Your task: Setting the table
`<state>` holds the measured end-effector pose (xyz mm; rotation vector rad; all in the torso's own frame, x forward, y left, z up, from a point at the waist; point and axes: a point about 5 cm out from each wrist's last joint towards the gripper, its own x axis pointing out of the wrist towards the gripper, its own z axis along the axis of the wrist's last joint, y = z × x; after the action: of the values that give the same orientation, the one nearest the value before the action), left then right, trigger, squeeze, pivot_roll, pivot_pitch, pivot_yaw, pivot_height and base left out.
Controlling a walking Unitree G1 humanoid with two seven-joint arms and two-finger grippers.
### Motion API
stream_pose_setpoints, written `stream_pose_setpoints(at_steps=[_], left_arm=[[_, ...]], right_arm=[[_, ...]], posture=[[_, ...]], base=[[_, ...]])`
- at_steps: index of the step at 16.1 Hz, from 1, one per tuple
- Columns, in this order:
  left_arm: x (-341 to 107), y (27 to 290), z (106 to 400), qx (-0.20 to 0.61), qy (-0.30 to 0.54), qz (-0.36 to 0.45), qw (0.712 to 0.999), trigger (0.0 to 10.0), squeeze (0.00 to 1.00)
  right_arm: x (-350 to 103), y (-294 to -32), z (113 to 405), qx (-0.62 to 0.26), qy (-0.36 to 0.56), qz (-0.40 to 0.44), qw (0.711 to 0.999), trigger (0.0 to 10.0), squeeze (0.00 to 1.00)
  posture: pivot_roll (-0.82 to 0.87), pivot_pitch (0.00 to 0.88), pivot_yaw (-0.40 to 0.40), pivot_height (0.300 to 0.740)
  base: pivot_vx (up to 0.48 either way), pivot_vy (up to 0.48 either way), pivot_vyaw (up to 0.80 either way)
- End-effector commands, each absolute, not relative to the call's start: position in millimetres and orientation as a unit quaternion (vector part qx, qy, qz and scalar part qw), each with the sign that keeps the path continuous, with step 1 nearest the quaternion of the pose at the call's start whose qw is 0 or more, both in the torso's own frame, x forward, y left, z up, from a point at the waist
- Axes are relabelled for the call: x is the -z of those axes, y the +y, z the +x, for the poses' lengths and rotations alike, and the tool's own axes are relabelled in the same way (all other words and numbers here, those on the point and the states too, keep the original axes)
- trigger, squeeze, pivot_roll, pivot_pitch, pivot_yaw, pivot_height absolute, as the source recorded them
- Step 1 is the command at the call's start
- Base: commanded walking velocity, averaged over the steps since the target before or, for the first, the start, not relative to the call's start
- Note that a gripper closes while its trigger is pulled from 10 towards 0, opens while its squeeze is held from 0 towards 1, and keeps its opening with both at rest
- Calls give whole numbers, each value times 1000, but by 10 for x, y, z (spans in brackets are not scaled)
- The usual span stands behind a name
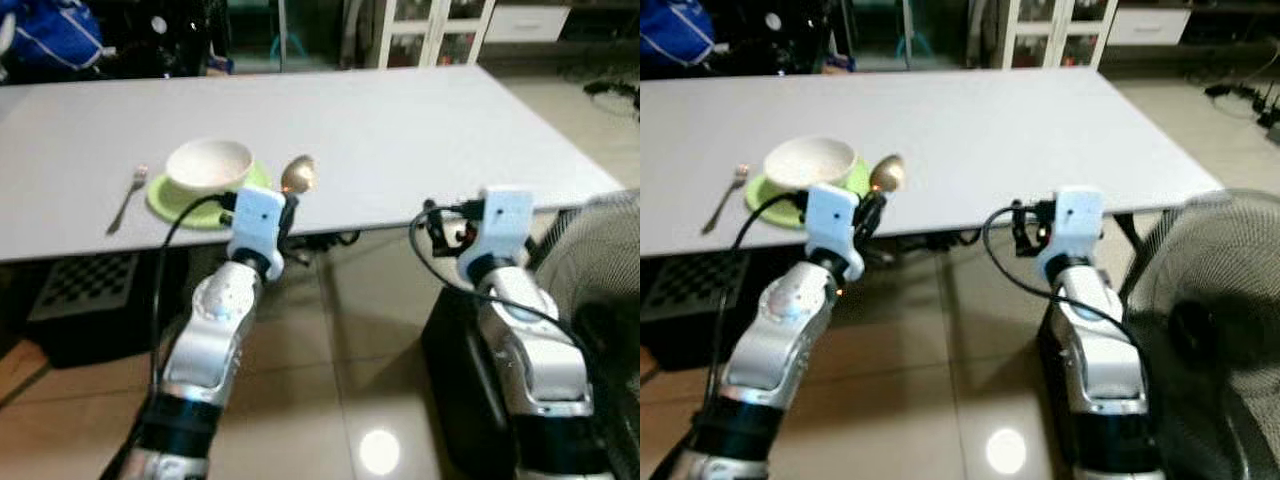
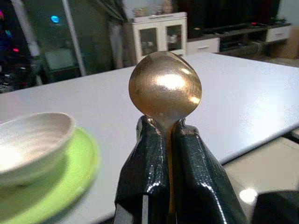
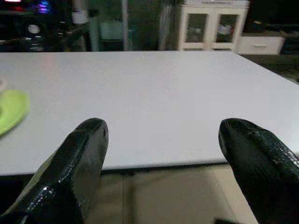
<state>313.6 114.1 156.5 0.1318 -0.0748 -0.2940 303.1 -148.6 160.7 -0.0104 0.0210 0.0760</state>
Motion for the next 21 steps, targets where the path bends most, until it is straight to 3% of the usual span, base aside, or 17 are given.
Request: stream_pose_setpoints(at_steps=[1,16,21], left_arm=[[-1519,1253,3147,130,-25,70,989,10000,0],[-1300,1175,3231,137,23,48,989,10000,0],[-1128,1000,3315,140,103,37,984,10000,0]], right_arm=[[-1640,-1354,3028,-66,5,-5,998,10000,0],[-1615,-1376,2981,-97,13,-34,995,10000,0],[-1657,-1404,2890,-174,13,-58,983,10000,0]], posture=[[-5,0,4,740],[-5,0,7,740],[-19,0,5,740]], base=[[435,0,0],[433,0,0],[0,0,0]])
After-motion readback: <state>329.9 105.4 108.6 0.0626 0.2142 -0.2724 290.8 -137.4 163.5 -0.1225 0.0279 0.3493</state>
